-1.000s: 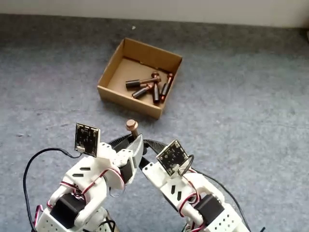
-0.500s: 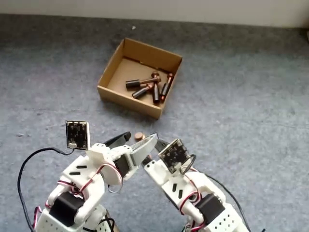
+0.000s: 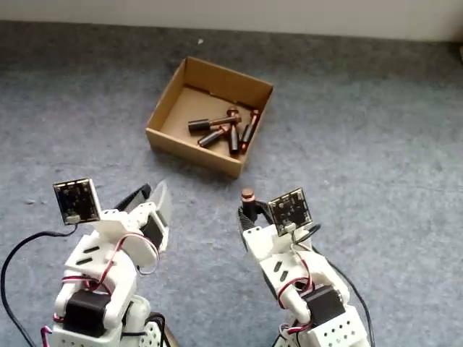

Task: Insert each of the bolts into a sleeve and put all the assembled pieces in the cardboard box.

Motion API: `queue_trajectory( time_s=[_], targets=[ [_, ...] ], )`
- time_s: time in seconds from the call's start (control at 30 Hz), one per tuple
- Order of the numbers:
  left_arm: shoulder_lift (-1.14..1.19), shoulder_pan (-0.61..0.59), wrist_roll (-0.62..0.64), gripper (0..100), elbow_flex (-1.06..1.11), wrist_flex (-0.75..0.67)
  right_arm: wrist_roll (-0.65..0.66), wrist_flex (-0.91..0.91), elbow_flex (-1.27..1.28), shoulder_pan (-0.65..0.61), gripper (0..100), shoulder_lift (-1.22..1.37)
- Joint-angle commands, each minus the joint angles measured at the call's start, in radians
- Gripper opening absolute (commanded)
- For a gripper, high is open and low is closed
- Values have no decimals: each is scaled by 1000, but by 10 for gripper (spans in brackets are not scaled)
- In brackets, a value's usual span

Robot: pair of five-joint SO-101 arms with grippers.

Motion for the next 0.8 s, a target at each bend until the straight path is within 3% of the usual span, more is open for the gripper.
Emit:
queue_trajectory(
  time_s=[0.0, 0.23, 0.37, 0.6, 0.77],
  targets=[
    [-8, -62, -74, 16, 64, 5, 25, 1, -116, 12, 4, -8],
    [-8, -81, -195, 7, 255, -38, 25, -140, -311, 12, 4, 285],
    [-2, -79, -255, 7, 351, -127, 26, -341, -432, 12, 4, 584],
    [-2, -76, -262, 10, 346, -68, 26, -742, -604, 48, 4, 1104],
    [-2, -77, -261, 10, 346, -63, 21, -931, -730, 91, 4, 1412]
  ],
)
